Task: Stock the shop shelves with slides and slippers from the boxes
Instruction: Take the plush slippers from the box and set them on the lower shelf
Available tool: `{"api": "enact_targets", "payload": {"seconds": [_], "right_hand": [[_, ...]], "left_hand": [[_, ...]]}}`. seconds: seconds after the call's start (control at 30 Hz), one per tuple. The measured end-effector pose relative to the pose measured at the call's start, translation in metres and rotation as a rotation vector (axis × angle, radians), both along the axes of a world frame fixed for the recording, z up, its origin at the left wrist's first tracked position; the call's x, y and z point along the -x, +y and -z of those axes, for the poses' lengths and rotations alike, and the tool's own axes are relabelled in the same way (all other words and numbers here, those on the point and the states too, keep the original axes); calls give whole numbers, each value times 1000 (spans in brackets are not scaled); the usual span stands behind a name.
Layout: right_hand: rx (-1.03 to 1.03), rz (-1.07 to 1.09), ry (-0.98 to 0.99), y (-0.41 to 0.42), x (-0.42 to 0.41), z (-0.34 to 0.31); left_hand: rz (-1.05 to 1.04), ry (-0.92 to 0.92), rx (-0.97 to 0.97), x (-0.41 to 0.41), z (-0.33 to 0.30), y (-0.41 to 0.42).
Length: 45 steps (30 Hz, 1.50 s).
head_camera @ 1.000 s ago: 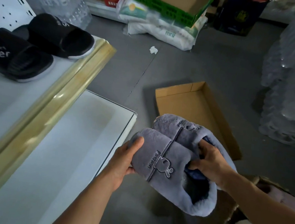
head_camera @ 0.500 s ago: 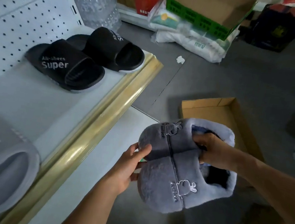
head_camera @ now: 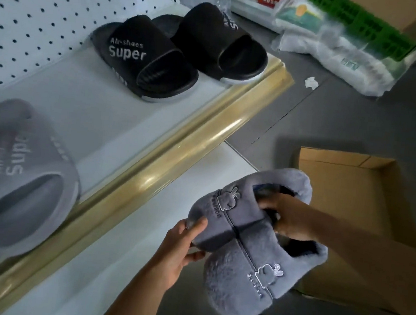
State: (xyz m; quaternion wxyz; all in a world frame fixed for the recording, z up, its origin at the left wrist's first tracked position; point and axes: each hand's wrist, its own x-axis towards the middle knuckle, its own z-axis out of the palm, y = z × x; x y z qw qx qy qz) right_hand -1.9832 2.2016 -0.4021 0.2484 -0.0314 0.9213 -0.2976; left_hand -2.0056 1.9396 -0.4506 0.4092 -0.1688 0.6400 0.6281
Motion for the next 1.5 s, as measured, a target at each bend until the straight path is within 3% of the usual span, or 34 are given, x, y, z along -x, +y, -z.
{"api": "enact_targets", "payload": {"seconds": [0.33, 0.57, 0.67, 0.83, 0.93, 1.07, 1.2, 1.5], "right_hand": [[-193, -282, -44, -19, 48, 90], [-352, -563, 217, -70, 116, 144], [-387, -598, 239, -88, 135, 157], [-468, -865, 372, -106, 155, 167], [-484, -725, 344, -115, 170, 183], [-580, -704, 284, -122, 177, 196], [-550, -745, 298, -119, 162, 200], [-549, -815, 251, -114, 110, 108]], "left_hand": [[-227, -72, -38, -34, 101, -16], [-388, -62, -73, -21, 156, -40], [-457, -64, -94, -15, 171, -50], [-538, -86, -109, -6, 189, -56], [-583, -92, -112, 1, 200, -55], [-608, -110, -99, 2, 212, -54], [-602, -137, -86, -10, 205, -54], [-481, -239, -147, -55, 106, -66]]}}
